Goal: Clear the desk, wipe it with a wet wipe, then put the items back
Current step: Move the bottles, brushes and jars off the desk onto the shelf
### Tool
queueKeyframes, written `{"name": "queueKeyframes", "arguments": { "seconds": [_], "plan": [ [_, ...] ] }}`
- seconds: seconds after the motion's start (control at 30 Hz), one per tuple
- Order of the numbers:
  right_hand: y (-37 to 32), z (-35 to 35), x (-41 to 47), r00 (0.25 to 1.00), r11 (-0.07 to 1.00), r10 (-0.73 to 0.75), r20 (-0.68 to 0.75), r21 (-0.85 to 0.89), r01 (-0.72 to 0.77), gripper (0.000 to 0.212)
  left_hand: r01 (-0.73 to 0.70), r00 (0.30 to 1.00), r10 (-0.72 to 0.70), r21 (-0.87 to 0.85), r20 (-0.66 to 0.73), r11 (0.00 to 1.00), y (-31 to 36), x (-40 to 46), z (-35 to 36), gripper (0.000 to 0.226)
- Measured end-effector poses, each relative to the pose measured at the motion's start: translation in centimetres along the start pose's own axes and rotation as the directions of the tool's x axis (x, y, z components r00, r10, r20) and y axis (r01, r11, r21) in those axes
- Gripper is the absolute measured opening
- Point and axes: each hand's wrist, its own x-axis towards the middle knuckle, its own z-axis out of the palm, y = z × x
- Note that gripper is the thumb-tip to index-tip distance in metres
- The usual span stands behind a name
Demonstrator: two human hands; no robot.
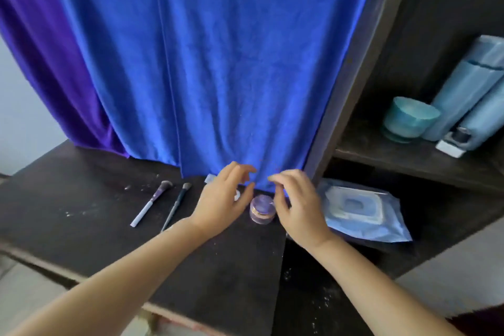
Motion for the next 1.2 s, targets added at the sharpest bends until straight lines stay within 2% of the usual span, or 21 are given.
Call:
{"name": "queueKeyframes", "arguments": {
  "seconds": [0.1,0.17,0.27,0.33,0.4,0.5,0.63,0.7,0.8,0.9,1.03,1.2],
  "plan": [
    [-1.8,8.7,-0.1,0.954,0.989,0.119,0.277,0.050,-0.138,0.023,0.350,0.936,-0.353,0.109,0.002,0.930,-9.3,-2.9,-3.6,0.016],
    [-2.8,14.2,-0.1,0.858,0.959,0.243,0.452,0.022,-0.283,0.025,0.483,0.869,-0.494,0.194,0.010,0.854,-15.0,-4.6,-5.4,0.015],
    [-4.2,21.5,0.4,0.691,0.898,0.407,0.597,-0.123,-0.423,0.022,0.608,0.747,-0.659,0.313,0.087,0.730,-21.8,-6.2,-6.4,0.022],
    [-4.8,25.2,1.0,0.592,0.847,0.506,0.627,-0.233,-0.477,0.027,0.650,0.680,-0.724,0.362,0.115,0.668,-24.9,-6.8,-6.3,0.029],
    [-5.0,28.0,1.6,0.530,0.784,0.609,0.590,-0.347,-0.514,0.033,0.637,0.660,-0.738,0.413,0.144,0.651,-26.6,-7.1,-5.8,0.034],
    [-5.0,30.6,1.7,0.508,0.725,0.689,0.517,-0.494,-0.480,0.039,0.569,0.664,-0.717,0.479,0.213,0.669,-27.5,-6.8,-4.8,0.031],
    [-4.8,31.0,2.0,0.496,0.703,0.711,0.498,-0.514,-0.491,0.031,0.582,0.658,-0.712,0.433,0.246,0.688,-27.3,-6.1,-4.5,0.023],
    [-4.9,29.8,2.3,0.515,0.712,0.701,0.493,-0.448,-0.541,0.029,0.607,0.680,-0.699,0.365,0.221,0.706,-26.7,-5.9,-4.8,0.022],
    [-5.1,26.2,3.3,0.639,0.780,0.623,0.452,-0.288,-0.556,0.025,0.568,0.783,-0.602,0.216,0.157,0.794,-24.3,-4.8,-5.3,0.018],
    [-5.0,20.8,4.6,0.749,0.817,0.569,0.339,-0.130,-0.562,0.025,0.488,0.867,-0.492,0.063,0.078,0.871,-19.7,-2.6,-5.6,0.015],
    [-4.9,11.3,5.1,0.845,0.854,0.503,0.182,0.043,-0.518,0.027,0.370,0.928,-0.371,-0.104,0.005,0.923,-10.9,-0.3,-4.8,0.025],
    [-4.9,-1.8,2.1,0.927,0.906,0.375,0.016,0.204,-0.370,0.028,0.151,0.987,-0.162,-0.290,-0.014,0.945,1.9,1.1,-1.9,0.031]
  ]
}}
